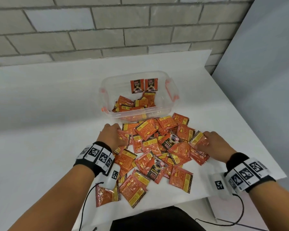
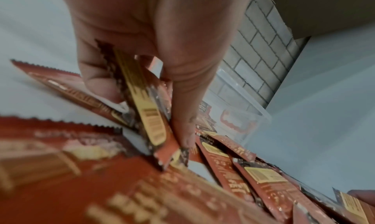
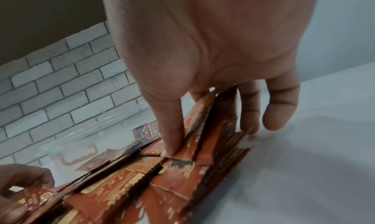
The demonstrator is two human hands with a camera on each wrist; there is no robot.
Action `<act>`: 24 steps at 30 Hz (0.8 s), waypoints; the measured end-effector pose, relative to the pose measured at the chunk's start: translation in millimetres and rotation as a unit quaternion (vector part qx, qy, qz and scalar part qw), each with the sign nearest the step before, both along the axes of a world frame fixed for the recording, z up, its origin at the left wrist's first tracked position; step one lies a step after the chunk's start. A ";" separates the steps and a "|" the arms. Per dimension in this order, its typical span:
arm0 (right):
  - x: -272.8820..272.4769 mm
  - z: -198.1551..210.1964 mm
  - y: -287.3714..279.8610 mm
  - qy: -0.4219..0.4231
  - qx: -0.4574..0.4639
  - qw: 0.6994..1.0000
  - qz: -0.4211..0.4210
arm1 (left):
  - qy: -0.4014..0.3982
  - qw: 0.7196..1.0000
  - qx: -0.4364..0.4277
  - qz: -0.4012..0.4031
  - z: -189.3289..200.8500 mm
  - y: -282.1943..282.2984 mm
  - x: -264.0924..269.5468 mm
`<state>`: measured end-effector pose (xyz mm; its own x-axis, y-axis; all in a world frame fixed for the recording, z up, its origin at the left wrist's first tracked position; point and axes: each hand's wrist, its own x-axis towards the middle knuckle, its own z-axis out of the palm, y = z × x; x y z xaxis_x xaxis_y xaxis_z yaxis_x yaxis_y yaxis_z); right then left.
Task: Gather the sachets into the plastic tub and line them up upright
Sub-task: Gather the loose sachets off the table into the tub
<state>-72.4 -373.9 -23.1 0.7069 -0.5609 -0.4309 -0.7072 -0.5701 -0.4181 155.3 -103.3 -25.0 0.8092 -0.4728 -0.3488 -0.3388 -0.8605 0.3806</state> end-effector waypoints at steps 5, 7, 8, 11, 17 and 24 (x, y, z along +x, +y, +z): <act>-4.2 11.8 5.2 -0.053 0.072 0.996 -0.020 | -0.007 0.999 -0.044 0.017 2.9 0.5 -3.0; -6.2 10.9 3.0 -0.074 0.080 0.993 -0.033 | -0.003 0.998 -0.060 0.020 5.3 2.2 -4.1; -7.4 10.5 1.9 -0.086 0.081 0.992 -0.045 | -0.001 0.997 -0.068 0.021 6.5 2.9 -4.5; -10.6 12.1 -1.1 -0.122 0.094 0.985 -0.080 | -0.003 0.996 -0.088 0.029 10.2 6.5 -4.8; -16.9 36.2 -7.6 -0.187 0.256 0.934 -0.166 | 0.012 0.990 -0.131 0.058 31.2 30.7 3.1; 26.8 79.6 3.8 -0.271 0.339 0.882 -0.184 | 0.021 0.960 -0.265 0.084 91.3 66.1 11.8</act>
<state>-45.6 -370.1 56.5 0.7359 -0.5387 -0.4101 -0.3838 0.1671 -0.9082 167.1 -37.1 66.3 0.8805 -0.4561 -0.1293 -0.1864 -0.5839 0.7902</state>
